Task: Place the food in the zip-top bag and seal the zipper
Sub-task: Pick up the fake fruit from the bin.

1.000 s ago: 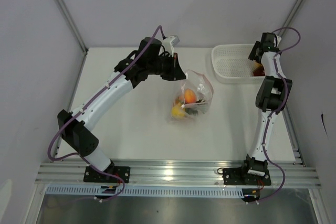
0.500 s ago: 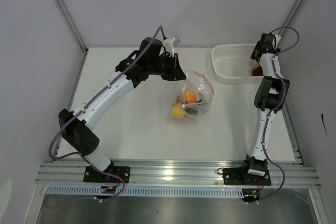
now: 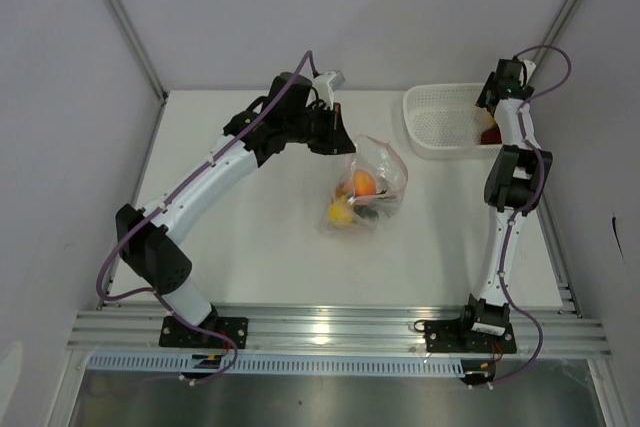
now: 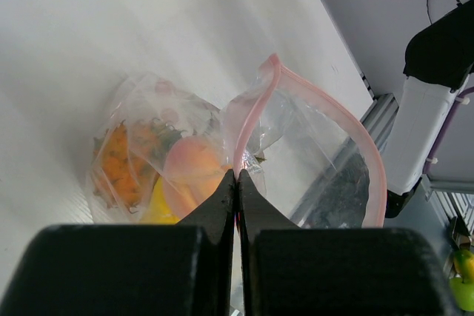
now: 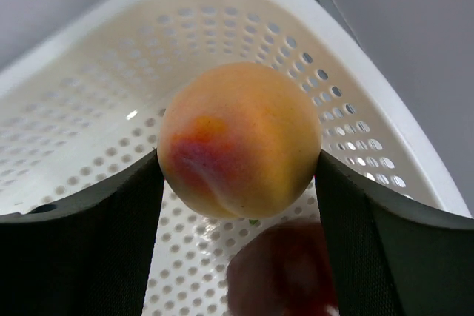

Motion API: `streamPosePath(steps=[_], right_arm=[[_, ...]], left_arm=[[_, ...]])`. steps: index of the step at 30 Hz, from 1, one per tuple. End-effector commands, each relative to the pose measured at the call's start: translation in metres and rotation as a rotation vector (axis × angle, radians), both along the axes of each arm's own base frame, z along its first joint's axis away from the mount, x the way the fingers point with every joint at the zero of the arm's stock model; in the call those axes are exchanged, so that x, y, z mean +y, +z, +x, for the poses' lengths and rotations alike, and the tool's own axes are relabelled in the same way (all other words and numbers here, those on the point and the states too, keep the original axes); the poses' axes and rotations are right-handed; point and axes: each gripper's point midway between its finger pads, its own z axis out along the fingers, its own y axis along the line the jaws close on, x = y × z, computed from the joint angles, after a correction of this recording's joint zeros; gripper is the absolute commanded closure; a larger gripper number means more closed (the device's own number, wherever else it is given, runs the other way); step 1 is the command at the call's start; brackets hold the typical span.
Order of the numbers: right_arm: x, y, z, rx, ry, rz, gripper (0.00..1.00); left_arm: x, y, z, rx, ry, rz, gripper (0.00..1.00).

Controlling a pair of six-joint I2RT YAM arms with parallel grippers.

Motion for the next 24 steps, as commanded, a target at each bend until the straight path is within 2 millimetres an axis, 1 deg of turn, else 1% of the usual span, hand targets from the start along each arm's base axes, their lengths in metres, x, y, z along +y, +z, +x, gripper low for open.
streamPosePath(steps=[1, 2, 3, 4, 5, 7, 8, 9, 10, 11, 12, 13, 14, 15, 16, 17, 18, 19, 20, 21, 22, 23, 24], right_arm=[[0.026, 0.147, 0.008, -0.262, 0.036, -0.049, 0.89], [0.043, 0.182, 0.003, -0.312, 0.059, -0.064, 0.89], [0.049, 0.196, -0.002, -0.322, 0.057, -0.076, 0.89], [0.058, 0.212, -0.007, -0.345, 0.07, -0.073, 0.89], [0.077, 0.238, -0.018, -0.37, 0.1, -0.068, 0.9], [0.099, 0.263, -0.031, -0.393, 0.139, -0.048, 0.9], [0.112, 0.264, -0.04, -0.375, 0.16, -0.03, 0.91], [0.14, 0.289, -0.054, -0.409, 0.229, -0.007, 0.91], [0.162, 0.296, -0.063, -0.416, 0.288, 0.021, 0.9], [0.179, 0.289, -0.074, -0.372, 0.343, 0.052, 0.9], [0.208, 0.307, -0.094, -0.384, 0.415, 0.079, 0.9], [0.226, 0.309, -0.106, -0.369, 0.467, 0.101, 0.89], [0.242, 0.304, -0.122, -0.32, 0.517, 0.107, 0.89], [0.272, 0.307, -0.145, -0.303, 0.598, 0.125, 0.89], [0.291, 0.306, -0.161, -0.281, 0.675, 0.152, 0.88], [0.305, 0.299, -0.179, -0.235, 0.728, 0.163, 0.88], [0.323, 0.299, -0.203, -0.216, 0.781, 0.177, 0.87], [0.337, 0.298, -0.22, -0.197, 0.84, 0.214, 0.86], [0.343, 0.292, -0.236, -0.164, 0.862, 0.229, 0.86], [0.348, 0.276, -0.249, -0.116, 0.865, 0.258, 0.84], [0.356, 0.285, -0.274, -0.125, 0.909, 0.282, 0.82], [0.361, 0.282, -0.286, -0.108, 0.935, 0.299, 0.82], [0.363, 0.271, -0.297, -0.069, 0.948, 0.321, 0.81]], left_arm=[[0.0, 0.019, 0.001, -0.029, -0.003, -0.044, 0.99], [0.0, 0.017, 0.002, -0.028, 0.0, -0.039, 0.99], [0.001, 0.016, 0.002, -0.029, 0.0, -0.031, 0.99], [0.002, 0.019, 0.003, -0.037, 0.005, -0.03, 1.0], [0.002, 0.018, 0.003, -0.034, 0.008, -0.027, 0.99], [0.003, 0.019, 0.004, -0.037, 0.014, -0.027, 0.99], [0.003, 0.018, 0.004, -0.033, 0.016, -0.024, 0.99], [0.003, 0.017, 0.005, -0.031, 0.016, -0.023, 0.99], [0.003, 0.016, 0.005, -0.032, 0.016, -0.02, 0.99], [0.003, 0.017, 0.005, -0.036, 0.011, -0.02, 0.99], [0.003, 0.015, 0.005, -0.035, 0.011, -0.015, 0.99], [0.003, 0.016, 0.005, -0.036, 0.008, -0.014, 0.99], [0.003, 0.014, 0.005, -0.032, 0.009, -0.006, 0.99], [0.004, 0.014, 0.005, -0.029, 0.01, -0.005, 0.99], [0.003, 0.013, 0.004, -0.025, 0.007, -0.006, 0.99], [0.003, 0.013, 0.004, -0.027, 0.004, -0.007, 0.99], [0.003, 0.012, 0.003, -0.025, 0.0, -0.008, 1.0], [0.003, 0.012, 0.003, -0.025, 0.0, -0.006, 0.99], [0.004, 0.013, 0.003, -0.029, 0.002, -0.004, 0.99], [0.004, 0.012, 0.004, -0.031, 0.004, -0.003, 1.0], [0.004, 0.012, 0.003, -0.031, 0.001, -0.003, 0.99], [0.004, 0.012, 0.003, -0.029, 0.001, -0.002, 0.99], [0.003, 0.015, 0.003, -0.035, -0.001, -0.008, 0.99]])
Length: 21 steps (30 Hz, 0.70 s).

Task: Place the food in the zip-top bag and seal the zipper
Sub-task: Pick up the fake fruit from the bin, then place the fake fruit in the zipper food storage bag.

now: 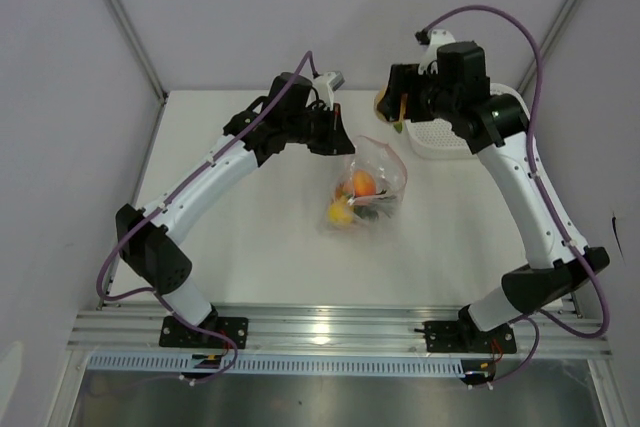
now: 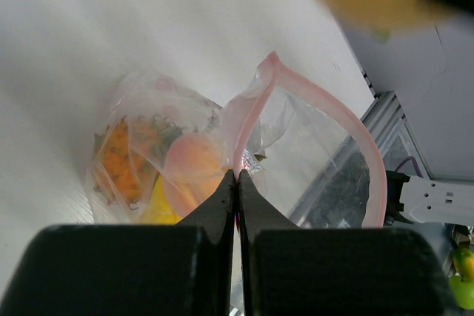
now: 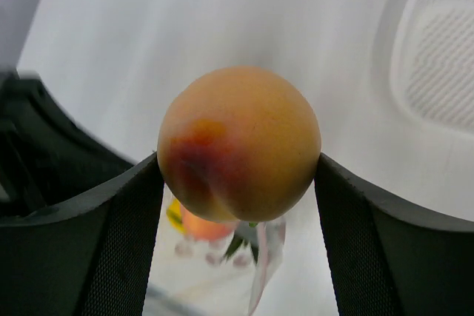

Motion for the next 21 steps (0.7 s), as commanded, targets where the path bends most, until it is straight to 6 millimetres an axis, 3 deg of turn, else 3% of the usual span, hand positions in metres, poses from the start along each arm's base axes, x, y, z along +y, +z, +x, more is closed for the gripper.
streamPosePath(steps=[1, 5, 15, 17, 18, 20, 21], right_arm=[[0.008, -0.024, -0.06, 0.15, 0.108, 0.025, 0.82], [0.016, -0.037, -0.092, 0.225, 0.168, 0.091, 0.82], [0.042, -0.056, -0.13, 0.294, 0.277, 0.129, 0.79], [0.043, -0.059, -0.132, 0.296, 0.274, 0.115, 0.66], [0.042, -0.061, -0.132, 0.301, 0.269, 0.108, 0.46], [0.037, -0.062, -0.131, 0.3, 0.246, 0.091, 0.31], [0.035, -0.063, -0.13, 0.296, 0.236, 0.08, 0.17]], left_arm=[[0.002, 0.015, 0.003, -0.037, -0.001, -0.017, 1.0], [0.0, 0.018, 0.003, -0.036, -0.008, -0.032, 1.0], [0.001, 0.021, 0.004, -0.039, 0.002, -0.036, 1.0], [0.001, 0.022, 0.003, -0.043, 0.002, -0.035, 0.99], [0.002, 0.023, 0.003, -0.045, 0.006, -0.037, 1.0], [0.003, 0.025, 0.002, -0.051, 0.005, -0.039, 0.99], [0.003, 0.025, 0.001, -0.05, 0.006, -0.04, 0.99]])
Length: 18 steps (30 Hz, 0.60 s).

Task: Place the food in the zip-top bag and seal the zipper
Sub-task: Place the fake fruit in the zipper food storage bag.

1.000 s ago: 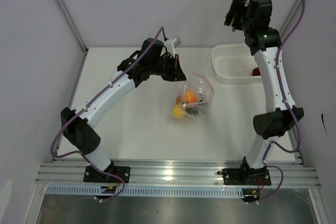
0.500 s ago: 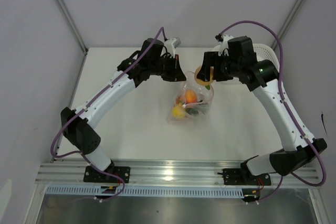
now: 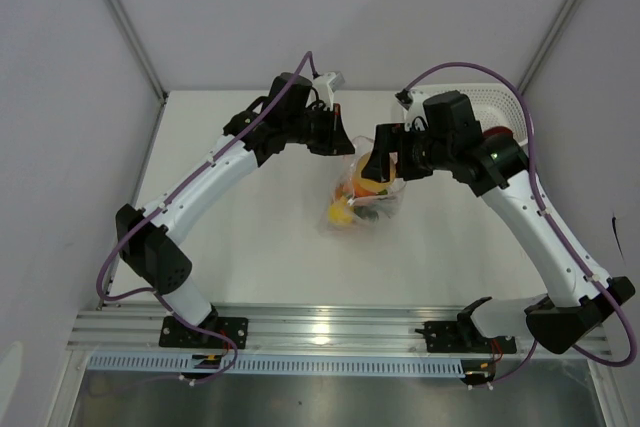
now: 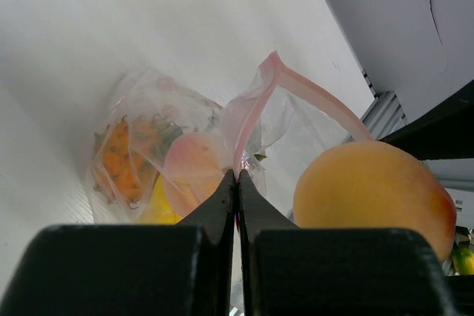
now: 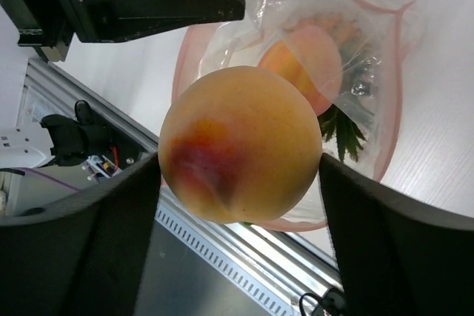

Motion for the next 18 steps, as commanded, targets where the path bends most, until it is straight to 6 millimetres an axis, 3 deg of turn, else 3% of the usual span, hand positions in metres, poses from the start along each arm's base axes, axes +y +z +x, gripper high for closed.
streamPosePath(steps=[1, 2, 7, 11, 13, 16, 17, 18], right_arm=[[-0.008, 0.008, 0.002, -0.045, -0.038, -0.008, 0.1], [-0.013, 0.008, 0.007, -0.063, -0.069, -0.027, 0.01], [-0.025, 0.002, 0.035, -0.07, -0.147, -0.075, 0.0], [-0.025, 0.016, 0.047, -0.099, -0.16, -0.059, 0.01], [-0.038, 0.027, 0.058, -0.145, -0.229, -0.075, 0.0], [-0.076, 0.051, 0.078, -0.188, -0.379, -0.039, 0.01], [-0.105, 0.057, 0.091, -0.193, -0.47, -0.03, 0.01], [-0.118, 0.059, 0.097, -0.188, -0.508, -0.016, 0.01]], left_arm=[[0.003, 0.029, 0.002, -0.06, 0.006, -0.047, 0.99], [0.003, 0.028, 0.001, -0.055, 0.004, -0.047, 0.99], [0.002, 0.032, 0.0, -0.059, 0.003, -0.055, 0.99], [0.003, 0.033, 0.0, -0.062, 0.004, -0.053, 0.99], [0.004, 0.034, 0.001, -0.066, 0.008, -0.051, 0.99], [0.005, 0.033, 0.0, -0.065, 0.009, -0.05, 0.99], [0.004, 0.032, 0.0, -0.064, 0.004, -0.05, 0.99], [0.004, 0.032, 0.0, -0.062, 0.006, -0.053, 1.0]])
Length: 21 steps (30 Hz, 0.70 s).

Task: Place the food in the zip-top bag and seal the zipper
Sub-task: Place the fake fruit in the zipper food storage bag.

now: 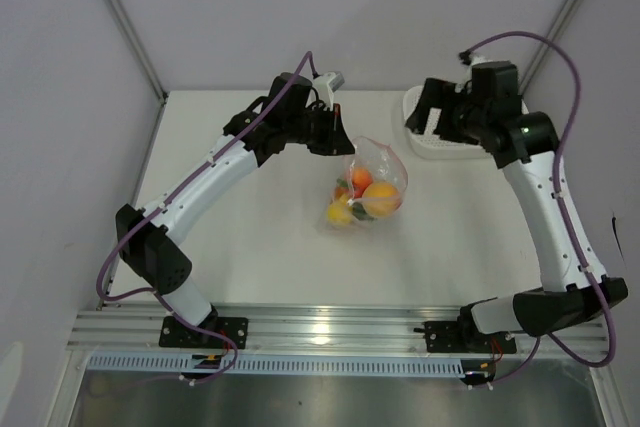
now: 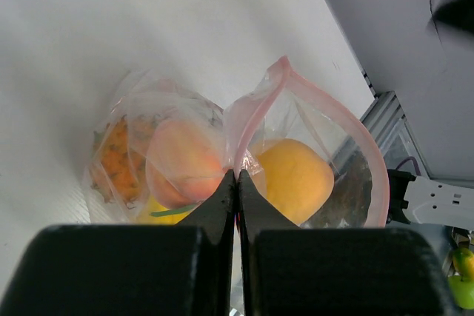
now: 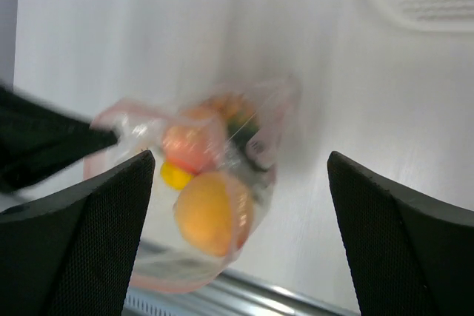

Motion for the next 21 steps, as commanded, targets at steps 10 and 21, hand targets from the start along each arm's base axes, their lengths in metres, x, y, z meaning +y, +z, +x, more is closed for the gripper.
streamPosePath(steps=[10, 21], right_arm=[[-0.201, -0.012, 0.119, 0.016, -0.632, 0.024, 0.01], [-0.308, -0.083, 0.204, 0.026, -0.847, -0.179, 0.01]], left_arm=[[0.004, 0.037, -0.001, -0.074, 0.009, -0.066, 0.99], [0.008, 0.024, -0.007, -0.06, 0.012, -0.058, 1.0]])
